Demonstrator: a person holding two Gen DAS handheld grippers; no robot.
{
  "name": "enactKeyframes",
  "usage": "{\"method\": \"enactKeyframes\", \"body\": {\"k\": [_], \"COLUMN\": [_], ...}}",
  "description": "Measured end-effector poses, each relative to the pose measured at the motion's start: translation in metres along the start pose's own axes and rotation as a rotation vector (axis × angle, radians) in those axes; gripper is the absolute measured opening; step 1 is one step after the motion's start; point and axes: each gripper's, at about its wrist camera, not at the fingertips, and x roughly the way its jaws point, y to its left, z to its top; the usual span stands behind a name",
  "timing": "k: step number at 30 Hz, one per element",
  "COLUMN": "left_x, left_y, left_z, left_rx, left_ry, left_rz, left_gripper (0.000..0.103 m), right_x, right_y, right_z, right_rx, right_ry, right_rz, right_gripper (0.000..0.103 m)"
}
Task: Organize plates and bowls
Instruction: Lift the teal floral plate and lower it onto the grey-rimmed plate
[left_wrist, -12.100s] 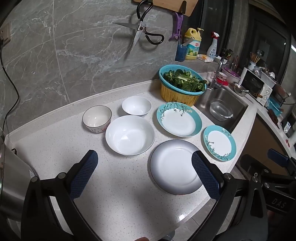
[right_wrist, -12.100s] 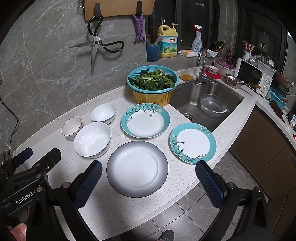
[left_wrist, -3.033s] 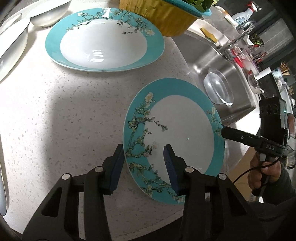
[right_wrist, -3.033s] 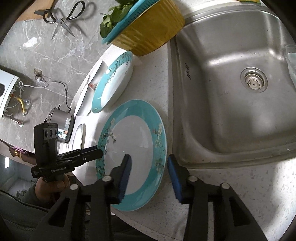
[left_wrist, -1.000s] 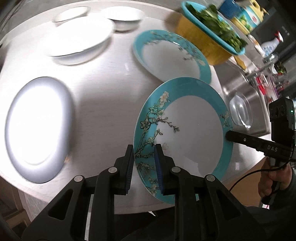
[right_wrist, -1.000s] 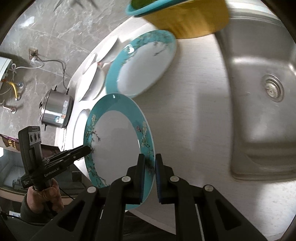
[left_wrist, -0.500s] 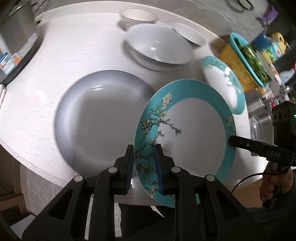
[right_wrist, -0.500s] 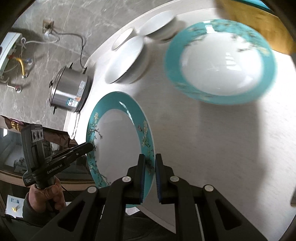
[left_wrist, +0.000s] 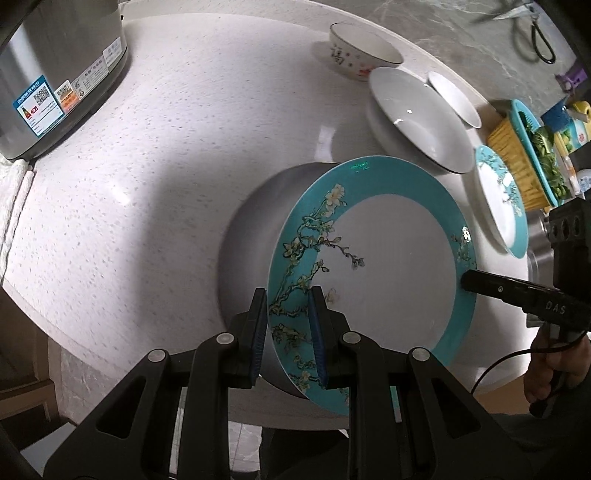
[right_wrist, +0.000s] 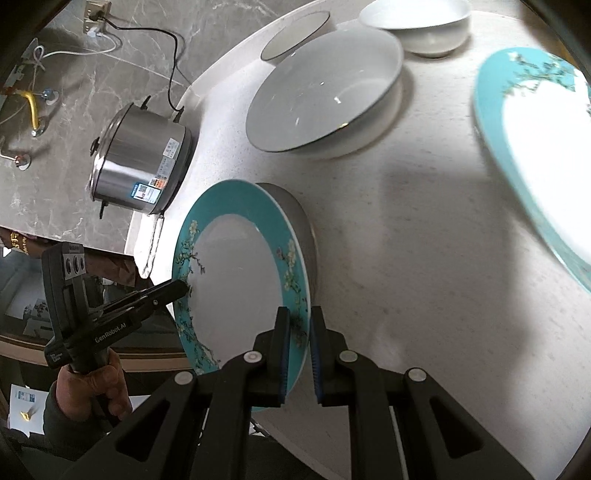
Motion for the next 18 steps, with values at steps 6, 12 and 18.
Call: {"method": "enactKeyframes", "body": {"k": [6, 12, 18], "left_x": [0.010, 0.020, 0.030], "left_y": [0.019, 0.024, 0.015], "left_z": [0.017, 0.018, 0.015], "left_rx": [0.027, 0.062, 0.091], "left_ry": [0.006, 0.034, 0.051], "left_rz": [-0.003, -0.013, -0.024], "left_gripper": [0.020, 0.020, 0.020], "right_x": [0.013, 0.021, 0.025], "right_y": [0.011, 0.020, 0.030], "right_z": [0.007, 0.008, 0.008], "right_rx": [0.007, 0.003, -0.023], "right_ry": [0.000, -0.005, -0.008], "right_rz": [-0.037, -0.096, -0.170], "right_gripper": [0.013, 0.013, 0.014]}}
